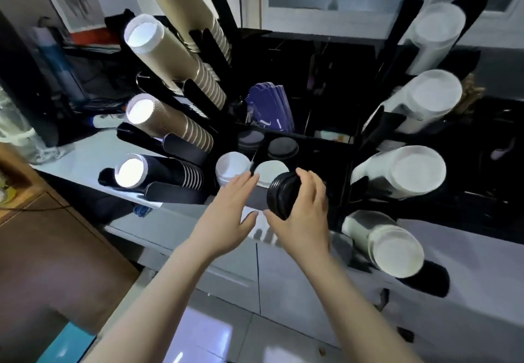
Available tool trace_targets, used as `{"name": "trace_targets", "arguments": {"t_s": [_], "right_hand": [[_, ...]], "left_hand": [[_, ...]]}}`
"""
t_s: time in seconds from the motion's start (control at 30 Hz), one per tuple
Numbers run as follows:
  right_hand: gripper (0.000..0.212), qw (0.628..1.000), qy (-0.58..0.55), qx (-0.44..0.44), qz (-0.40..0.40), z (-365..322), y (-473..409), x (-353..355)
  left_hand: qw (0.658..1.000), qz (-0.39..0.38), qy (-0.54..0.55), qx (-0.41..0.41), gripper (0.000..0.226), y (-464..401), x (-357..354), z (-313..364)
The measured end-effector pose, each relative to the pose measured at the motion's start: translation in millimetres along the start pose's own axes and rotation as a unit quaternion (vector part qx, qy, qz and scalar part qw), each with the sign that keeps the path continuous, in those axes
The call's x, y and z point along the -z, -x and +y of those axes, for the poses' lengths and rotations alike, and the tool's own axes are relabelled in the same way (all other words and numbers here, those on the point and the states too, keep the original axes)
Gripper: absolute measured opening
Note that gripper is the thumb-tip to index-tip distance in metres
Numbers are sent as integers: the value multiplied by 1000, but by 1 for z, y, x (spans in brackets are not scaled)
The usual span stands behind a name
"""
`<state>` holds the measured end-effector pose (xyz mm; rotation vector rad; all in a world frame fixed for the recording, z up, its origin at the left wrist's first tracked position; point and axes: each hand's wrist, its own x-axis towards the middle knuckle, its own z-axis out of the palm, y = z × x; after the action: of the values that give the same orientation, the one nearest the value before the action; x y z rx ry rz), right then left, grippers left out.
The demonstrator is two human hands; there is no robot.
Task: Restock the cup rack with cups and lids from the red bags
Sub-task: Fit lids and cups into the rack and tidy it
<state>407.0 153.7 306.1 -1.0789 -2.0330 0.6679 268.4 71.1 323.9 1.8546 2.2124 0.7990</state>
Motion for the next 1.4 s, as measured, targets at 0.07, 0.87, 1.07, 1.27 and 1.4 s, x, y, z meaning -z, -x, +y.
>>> {"name": "trace_targets", "arguments": {"t_s": [0.07, 0.87, 1.07, 1.27, 1.4], "right_hand": [[93, 999, 2, -24, 45, 10, -5, 0], [85, 950, 261, -160, 60, 28, -59, -10], [91, 904, 401, -148, 9, 29, -80, -12], [95, 886, 424, -176, -69, 36, -87, -16], [112, 859, 453, -182, -151, 37, -83, -20]], "left_hand": [[1000, -20, -2, -8, 69, -15, -12, -6], [960, -110, -205, -158, 95, -103, -66, -53], [958, -126, -196, -168, 97, -106, -66, -56], [959, -133, -179, -177, 99, -107, -64, -57], [958, -135, -173, -183, 101, -108, -63, -59]]}}
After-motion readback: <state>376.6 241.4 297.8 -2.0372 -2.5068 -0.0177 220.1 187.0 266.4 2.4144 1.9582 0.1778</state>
